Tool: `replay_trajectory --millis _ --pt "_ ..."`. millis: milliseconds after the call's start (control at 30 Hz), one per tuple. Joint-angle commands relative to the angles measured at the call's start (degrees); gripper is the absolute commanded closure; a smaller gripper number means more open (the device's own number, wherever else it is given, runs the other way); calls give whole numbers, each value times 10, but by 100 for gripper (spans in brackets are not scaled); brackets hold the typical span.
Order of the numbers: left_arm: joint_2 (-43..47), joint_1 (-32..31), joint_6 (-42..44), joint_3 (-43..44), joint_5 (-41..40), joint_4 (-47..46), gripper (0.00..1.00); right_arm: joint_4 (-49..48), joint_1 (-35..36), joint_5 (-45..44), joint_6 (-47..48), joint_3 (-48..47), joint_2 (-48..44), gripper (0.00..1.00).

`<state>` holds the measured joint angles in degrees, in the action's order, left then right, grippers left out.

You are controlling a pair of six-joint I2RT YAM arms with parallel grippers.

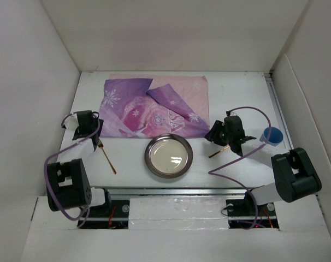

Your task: Set the dinner table for one person

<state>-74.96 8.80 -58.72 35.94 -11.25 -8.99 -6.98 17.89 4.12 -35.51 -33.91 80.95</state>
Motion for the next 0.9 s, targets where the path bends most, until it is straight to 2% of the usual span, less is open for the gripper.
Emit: replay_trajectory --millis 0,67,167,300,600,700,767,867 --pt "-48 13 31 64 -5 51 54 -28 -8 12 -12 -13 9 51" --pt "-73 13 39 101 1 81 55 -30 -13 12 -11 -9 8 52" --pt "-101 13 39 103 19 88 58 -35 -18 34 -9 0 10 51" --pt "-73 -17 35 71 -8 84 59 -39 -23 50 -8 -3 25 49" --pt "-60 -17 16 67 -23 133 58 -87 -47 80 -38 -34 105 48" --pt "-44 -17 16 68 -33 154 56 -100 -47 73 -55 -53 126 49" --pt "-28 -17 20 53 -31 139 48 -112 -47 69 -67 -57 135 50" --pt "-33 -17 20 54 -22 131 48 -126 -47 58 -78 -58 138 54"
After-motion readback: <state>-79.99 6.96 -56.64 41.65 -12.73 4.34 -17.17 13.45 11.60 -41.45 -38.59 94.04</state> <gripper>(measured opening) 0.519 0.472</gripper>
